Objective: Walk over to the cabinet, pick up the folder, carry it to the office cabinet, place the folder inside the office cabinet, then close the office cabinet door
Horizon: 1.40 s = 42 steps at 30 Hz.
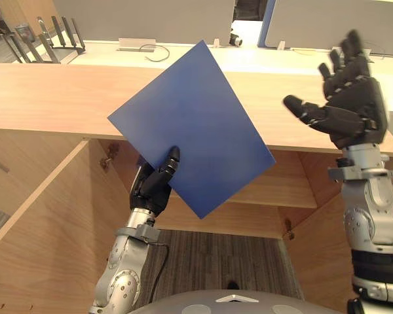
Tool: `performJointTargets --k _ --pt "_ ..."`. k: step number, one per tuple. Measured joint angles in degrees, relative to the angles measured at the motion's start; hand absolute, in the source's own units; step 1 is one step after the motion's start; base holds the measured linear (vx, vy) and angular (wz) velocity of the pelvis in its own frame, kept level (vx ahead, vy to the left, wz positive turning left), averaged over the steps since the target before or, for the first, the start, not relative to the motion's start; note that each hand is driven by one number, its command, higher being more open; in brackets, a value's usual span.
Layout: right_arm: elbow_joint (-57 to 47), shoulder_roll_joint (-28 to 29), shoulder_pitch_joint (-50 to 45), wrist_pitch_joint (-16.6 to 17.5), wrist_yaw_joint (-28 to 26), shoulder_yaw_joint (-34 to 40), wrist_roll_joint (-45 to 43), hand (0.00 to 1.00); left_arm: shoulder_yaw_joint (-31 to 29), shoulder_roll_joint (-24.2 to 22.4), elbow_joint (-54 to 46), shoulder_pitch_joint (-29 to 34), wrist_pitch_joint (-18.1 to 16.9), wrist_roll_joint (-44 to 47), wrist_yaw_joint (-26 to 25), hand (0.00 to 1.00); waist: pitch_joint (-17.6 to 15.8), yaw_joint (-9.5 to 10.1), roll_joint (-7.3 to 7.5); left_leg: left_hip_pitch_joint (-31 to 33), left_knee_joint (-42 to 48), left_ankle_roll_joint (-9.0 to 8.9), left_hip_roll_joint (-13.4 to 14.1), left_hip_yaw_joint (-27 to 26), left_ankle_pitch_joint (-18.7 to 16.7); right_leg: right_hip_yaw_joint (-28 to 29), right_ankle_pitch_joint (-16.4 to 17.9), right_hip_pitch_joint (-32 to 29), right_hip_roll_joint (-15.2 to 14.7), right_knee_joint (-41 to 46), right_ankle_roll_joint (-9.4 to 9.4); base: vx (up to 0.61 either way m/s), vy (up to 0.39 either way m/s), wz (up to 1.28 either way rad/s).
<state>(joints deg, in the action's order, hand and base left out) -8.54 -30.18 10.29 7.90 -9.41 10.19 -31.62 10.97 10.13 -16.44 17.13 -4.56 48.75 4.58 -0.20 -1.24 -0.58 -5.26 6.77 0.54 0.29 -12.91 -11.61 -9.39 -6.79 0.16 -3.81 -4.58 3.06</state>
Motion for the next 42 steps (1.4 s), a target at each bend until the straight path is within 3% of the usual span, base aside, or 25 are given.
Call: performJointTargets --k 5,11,26,34,42 --pt "8.3 -6.0 3.9 -1.9 -0.9 -2.5 2.2 1.00 0.1 0.7 0.0 -1.1 -0.1 -0.1 1.5 0.00 0.0 0.71 -0.01 0.1 0.0 0.06 0.0 0.2 0.0 -0.1 0.0 0.0 -0.1 0.0 0.00 0.00 0.000 0.00" --pt "11.2 -10.9 8.7 -2.4 -3.5 -8.1 2.1 1.00 2.1 1.6 0.0 -1.4 -0.2 -0.1 2.1 0.00 0.0 0.65 -0.01 0.2 0.0 0.11 0.0 0.5 0.1 -0.4 0.0 0.0 -0.2 0.0 0.01 0.00 -0.001 0.01" --pt "15.5 -12.5 13.2 -3.9 -8.2 -17.5 -0.6 1.00 2.9 1.8 0.0 -1.7 -1.7 -0.1 1.8 0.00 0.0 0.97 -0.01 0.4 0.0 0.75 -0.8 1.3 0.5 -1.3 -0.2 0.0 -0.9 0.0 0.34 -0.02 -0.003 0.03" --pt "15.5 -11.3 13.3 -3.9 -7.3 -15.5 -1.6 1.00 3.2 1.7 0.0 -3.6 -2.2 -0.4 1.7 0.00 0.0 1.00 0.03 0.7 0.2 0.99 -1.0 1.3 0.7 -1.3 -0.5 0.0 -1.1 0.0 0.41 -0.04 -0.001 0.01" --pt "15.5 -7.6 13.3 -3.8 -3.8 -7.7 -7.7 1.00 4.0 0.8 0.0 -4.3 -2.2 -2.1 1.9 0.00 0.1 1.02 0.00 0.7 0.2 0.99 -1.0 1.3 0.7 -1.3 -0.5 -0.1 -1.0 0.0 0.40 0.00 0.000 0.00"
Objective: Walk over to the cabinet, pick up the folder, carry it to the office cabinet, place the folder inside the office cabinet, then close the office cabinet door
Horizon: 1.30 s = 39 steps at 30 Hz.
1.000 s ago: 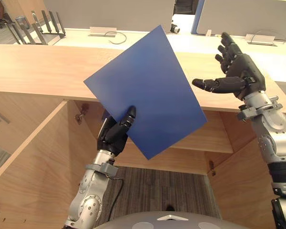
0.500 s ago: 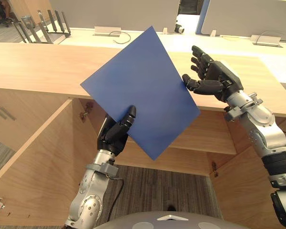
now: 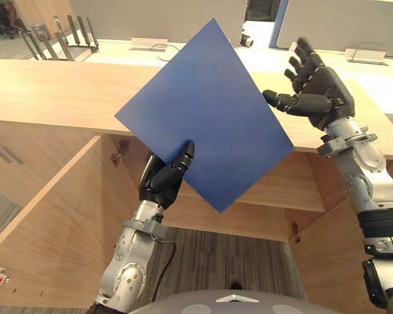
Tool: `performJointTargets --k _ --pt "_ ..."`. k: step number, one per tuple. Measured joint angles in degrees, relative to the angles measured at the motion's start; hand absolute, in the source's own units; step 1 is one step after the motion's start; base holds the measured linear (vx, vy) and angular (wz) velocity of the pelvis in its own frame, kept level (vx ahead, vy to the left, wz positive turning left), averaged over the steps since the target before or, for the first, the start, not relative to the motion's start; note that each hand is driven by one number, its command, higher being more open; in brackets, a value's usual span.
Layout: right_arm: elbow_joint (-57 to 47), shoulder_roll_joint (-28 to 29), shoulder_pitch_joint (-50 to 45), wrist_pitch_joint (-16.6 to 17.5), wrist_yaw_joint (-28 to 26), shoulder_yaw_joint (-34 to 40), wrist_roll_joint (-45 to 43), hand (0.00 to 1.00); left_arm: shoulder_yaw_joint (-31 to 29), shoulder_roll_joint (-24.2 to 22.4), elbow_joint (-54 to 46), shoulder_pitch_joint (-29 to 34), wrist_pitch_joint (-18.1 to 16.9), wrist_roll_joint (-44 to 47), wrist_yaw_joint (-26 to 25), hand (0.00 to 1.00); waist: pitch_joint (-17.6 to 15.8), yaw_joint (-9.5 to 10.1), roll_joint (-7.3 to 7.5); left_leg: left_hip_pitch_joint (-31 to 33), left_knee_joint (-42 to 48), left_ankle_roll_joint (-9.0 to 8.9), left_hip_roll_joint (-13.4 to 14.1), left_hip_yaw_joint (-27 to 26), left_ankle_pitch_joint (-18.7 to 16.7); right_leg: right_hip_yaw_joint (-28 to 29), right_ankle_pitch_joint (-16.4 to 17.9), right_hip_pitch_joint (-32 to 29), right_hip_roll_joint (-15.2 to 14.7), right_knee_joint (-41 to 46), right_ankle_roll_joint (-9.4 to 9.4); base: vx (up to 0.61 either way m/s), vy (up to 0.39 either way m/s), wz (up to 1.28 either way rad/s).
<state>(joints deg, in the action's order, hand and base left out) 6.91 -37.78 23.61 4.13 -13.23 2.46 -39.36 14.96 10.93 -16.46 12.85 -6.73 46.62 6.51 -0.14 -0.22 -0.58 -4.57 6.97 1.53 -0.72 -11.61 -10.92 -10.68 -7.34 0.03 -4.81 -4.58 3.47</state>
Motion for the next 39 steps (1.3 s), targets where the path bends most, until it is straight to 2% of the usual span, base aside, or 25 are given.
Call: performJointTargets --k 11,15,16,18,39 --pt "-1.7 0.0 0.0 0.0 -2.3 2.5 -4.3 1.00 -0.1 -0.1 0.0 -1.6 0.5 -1.8 1.6 0.00 0.0 0.04 0.04 0.0 0.0 0.00 0.0 -0.2 0.0 0.2 0.0 -0.1 0.0 0.0 0.00 0.00 0.000 0.00" --pt "-1.8 0.0 0.4 0.0 -4.4 2.6 -4.4 1.00 -0.2 -0.1 0.0 -1.6 0.5 -1.8 1.8 0.00 0.0 0.06 0.09 0.0 -0.1 0.00 0.0 -0.4 0.0 0.4 0.0 -0.1 0.1 0.0 0.00 0.00 0.000 -0.02" --pt "-2.1 -1.5 2.2 -0.3 -7.8 1.5 -4.4 1.00 -0.3 -0.8 0.0 -1.6 0.4 -1.8 1.9 0.00 0.0 0.06 0.15 0.0 -0.1 -0.03 0.1 -0.6 -0.1 0.7 0.0 -0.2 0.1 0.0 0.02 0.00 0.000 -0.04" --pt "-2.9 -2.5 2.5 -0.3 -8.8 0.3 -4.9 1.00 -0.3 -0.9 0.0 -1.6 0.4 -1.8 1.9 0.00 0.0 0.15 0.22 0.0 -0.1 -0.04 0.1 -0.6 -0.1 0.7 0.0 -0.2 0.1 0.0 0.01 0.00 0.000 -0.02" --pt "-3.3 -2.5 4.4 -0.5 -8.5 0.8 -6.7 1.00 -0.1 -1.6 0.0 -1.9 0.3 -2.3 2.3 0.00 0.1 0.20 0.31 0.1 -0.1 -0.03 0.0 -1.4 -0.1 1.5 -0.3 -0.9 0.2 0.0 0.00 0.00 0.000 -0.02"
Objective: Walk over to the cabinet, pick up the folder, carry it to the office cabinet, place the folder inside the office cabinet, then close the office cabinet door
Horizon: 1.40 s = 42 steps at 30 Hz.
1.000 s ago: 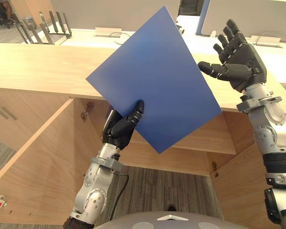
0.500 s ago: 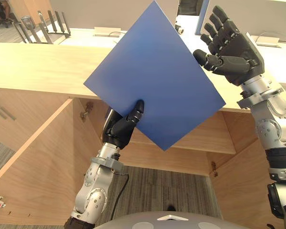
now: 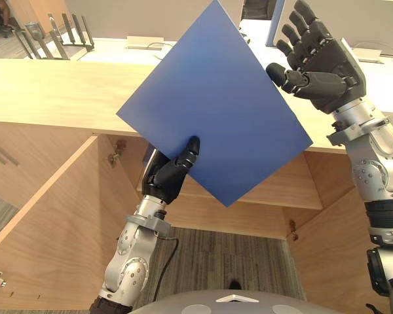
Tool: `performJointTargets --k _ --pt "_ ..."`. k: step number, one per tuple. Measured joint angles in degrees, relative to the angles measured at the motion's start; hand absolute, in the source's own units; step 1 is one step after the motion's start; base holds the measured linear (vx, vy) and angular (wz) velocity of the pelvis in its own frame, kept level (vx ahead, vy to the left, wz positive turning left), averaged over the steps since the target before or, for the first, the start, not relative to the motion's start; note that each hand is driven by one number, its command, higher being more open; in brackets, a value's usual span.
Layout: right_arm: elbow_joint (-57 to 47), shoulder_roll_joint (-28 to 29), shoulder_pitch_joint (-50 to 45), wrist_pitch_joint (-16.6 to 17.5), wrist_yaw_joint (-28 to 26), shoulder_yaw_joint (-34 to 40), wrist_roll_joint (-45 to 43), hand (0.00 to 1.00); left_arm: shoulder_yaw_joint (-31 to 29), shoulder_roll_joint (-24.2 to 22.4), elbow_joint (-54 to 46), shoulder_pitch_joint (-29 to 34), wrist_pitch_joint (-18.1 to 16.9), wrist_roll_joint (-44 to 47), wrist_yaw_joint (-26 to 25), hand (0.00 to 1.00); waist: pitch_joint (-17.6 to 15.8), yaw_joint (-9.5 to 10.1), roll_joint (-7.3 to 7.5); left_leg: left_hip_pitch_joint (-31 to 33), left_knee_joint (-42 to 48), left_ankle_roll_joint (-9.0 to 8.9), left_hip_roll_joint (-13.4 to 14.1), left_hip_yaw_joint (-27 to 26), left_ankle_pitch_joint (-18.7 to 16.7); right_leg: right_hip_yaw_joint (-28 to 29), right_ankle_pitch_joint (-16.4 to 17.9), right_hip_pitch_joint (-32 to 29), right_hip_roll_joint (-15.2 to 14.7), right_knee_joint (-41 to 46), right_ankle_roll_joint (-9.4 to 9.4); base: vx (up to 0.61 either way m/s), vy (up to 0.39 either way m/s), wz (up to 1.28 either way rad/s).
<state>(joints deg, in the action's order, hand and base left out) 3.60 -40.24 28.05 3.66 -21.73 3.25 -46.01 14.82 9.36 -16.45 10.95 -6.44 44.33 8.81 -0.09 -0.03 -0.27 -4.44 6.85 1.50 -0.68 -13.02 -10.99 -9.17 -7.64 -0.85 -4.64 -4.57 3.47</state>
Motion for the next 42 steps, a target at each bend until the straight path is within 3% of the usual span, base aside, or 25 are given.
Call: performJointTargets --k 12,25,29,34,42 --pt "0.0 2.6 0.0 0.6 4.7 7.1 -1.9 1.00 -0.5 -0.2 3.5 -1.5 0.2 -4.5 -0.2 0.00 0.0 -0.17 0.00 0.0 0.0 0.02 0.0 -0.1 0.0 0.1 -0.1 0.0 0.0 0.0 -0.08 0.00 0.000 0.00" --pt "0.0 2.6 -0.1 0.7 4.3 9.6 -1.9 1.00 -4.7 -0.7 5.4 -1.5 0.3 -7.1 -1.5 0.00 0.1 -0.17 0.16 -0.1 -0.1 0.02 0.0 -0.1 0.0 0.2 -0.1 -0.1 0.1 0.0 -0.08 0.00 0.000 0.00" --pt "-0.2 2.6 -0.6 0.5 2.3 8.3 -1.5 1.00 -5.2 -0.6 5.4 -1.7 0.3 -9.1 -2.4 0.00 0.1 -0.40 0.20 -0.2 -0.1 0.02 0.0 -0.4 0.0 0.4 -0.1 -0.1 0.1 0.0 -0.08 0.00 0.000 -0.02" --pt "-2.1 2.6 -5.5 -2.6 -1.6 4.0 2.5 1.00 -6.5 -0.5 5.4 -3.7 0.3 -9.2 -2.4 0.00 0.2 -0.39 0.38 -0.2 -0.1 0.01 0.0 -0.9 0.0 0.9 -0.4 -0.2 0.2 0.0 -0.12 0.00 0.000 -0.05" --pt "-1.6 2.5 -7.6 -5.1 -3.3 -1.7 5.3 1.00 -6.6 -0.5 4.9 -4.8 0.2 -9.2 -2.2 0.00 0.2 -0.61 0.38 -0.1 0.0 0.01 0.1 -1.1 0.0 1.2 -0.5 -0.4 0.2 0.0 -0.12 0.00 0.000 -0.01"
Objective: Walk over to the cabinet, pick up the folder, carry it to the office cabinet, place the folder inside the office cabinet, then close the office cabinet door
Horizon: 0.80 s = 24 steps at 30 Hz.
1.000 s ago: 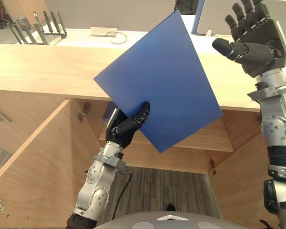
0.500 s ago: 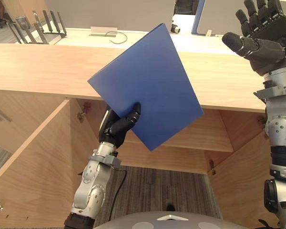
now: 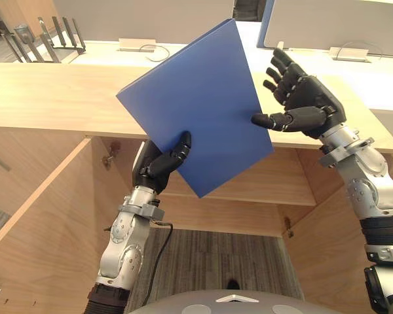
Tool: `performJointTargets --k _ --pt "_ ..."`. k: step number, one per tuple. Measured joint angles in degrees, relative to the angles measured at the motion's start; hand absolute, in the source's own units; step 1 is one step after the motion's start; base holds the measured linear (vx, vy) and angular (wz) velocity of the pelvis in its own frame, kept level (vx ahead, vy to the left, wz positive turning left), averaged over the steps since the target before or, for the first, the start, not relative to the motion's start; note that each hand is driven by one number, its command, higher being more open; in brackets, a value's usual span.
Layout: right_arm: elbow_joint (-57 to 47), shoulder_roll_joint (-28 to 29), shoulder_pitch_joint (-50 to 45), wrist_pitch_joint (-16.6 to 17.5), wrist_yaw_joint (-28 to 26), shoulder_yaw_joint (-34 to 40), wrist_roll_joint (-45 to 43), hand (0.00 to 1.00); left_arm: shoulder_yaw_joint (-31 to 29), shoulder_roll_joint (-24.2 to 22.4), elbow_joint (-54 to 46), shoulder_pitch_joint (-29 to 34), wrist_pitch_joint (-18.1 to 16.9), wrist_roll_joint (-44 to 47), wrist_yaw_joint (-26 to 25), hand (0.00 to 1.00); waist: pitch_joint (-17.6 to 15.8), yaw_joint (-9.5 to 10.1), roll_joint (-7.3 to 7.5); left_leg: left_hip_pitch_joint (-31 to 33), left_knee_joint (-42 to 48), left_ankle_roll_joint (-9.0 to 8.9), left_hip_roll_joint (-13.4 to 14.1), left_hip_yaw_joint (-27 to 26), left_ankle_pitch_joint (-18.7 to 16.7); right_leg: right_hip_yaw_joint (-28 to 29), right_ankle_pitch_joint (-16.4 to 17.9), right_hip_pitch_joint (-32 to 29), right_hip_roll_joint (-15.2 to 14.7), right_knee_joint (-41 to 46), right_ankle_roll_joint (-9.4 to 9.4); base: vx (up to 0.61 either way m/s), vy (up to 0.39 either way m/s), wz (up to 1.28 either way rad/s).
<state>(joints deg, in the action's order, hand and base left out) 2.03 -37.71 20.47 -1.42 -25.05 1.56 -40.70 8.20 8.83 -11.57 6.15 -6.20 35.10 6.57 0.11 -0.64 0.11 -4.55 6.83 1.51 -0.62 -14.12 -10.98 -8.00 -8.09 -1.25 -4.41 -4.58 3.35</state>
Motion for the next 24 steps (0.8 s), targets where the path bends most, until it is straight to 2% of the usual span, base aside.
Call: performJointTargets --k 6,18,19,24 --pt "2.9 -0.8 0.1 -0.5 -2.1 -5.9 4.6 1.00 0.7 0.0 -1.0 -2.3 0.0 -0.1 0.0 0.00 0.0 0.33 0.17 0.1 0.0 0.00 0.0 0.1 0.0 -0.1 0.0 0.0 0.0 0.0 0.00 0.00 0.000 0.00" --pt "10.6 -2.7 6.1 -0.3 -0.8 -10.7 6.6 1.00 2.7 1.1 -5.7 -2.3 -0.1 -1.3 1.1 0.00 0.0 0.41 0.23 0.1 0.1 0.19 -0.1 1.0 0.2 -1.1 0.0 0.4 -0.4 0.0 0.01 0.00 0.000 0.03" --pt "11.7 -2.7 7.4 -0.3 -0.8 -11.6 6.6 0.00 2.7 1.1 -6.2 -2.3 -0.1 -1.3 1.1 0.00 0.0 0.44 0.22 0.1 0.1 0.21 -0.2 1.0 0.2 -1.1 0.0 0.4 -0.4 0.0 0.01 0.00 0.000 0.05" --pt "13.6 -3.5 11.9 -0.1 -1.0 -15.2 6.5 0.00 2.7 1.3 -7.0 -2.3 -0.4 1.0 1.1 0.00 0.0 0.53 0.22 0.1 0.2 0.28 -0.3 1.1 0.3 -1.2 -0.1 0.5 -0.4 0.0 -0.02 -0.01 -0.007 0.01"
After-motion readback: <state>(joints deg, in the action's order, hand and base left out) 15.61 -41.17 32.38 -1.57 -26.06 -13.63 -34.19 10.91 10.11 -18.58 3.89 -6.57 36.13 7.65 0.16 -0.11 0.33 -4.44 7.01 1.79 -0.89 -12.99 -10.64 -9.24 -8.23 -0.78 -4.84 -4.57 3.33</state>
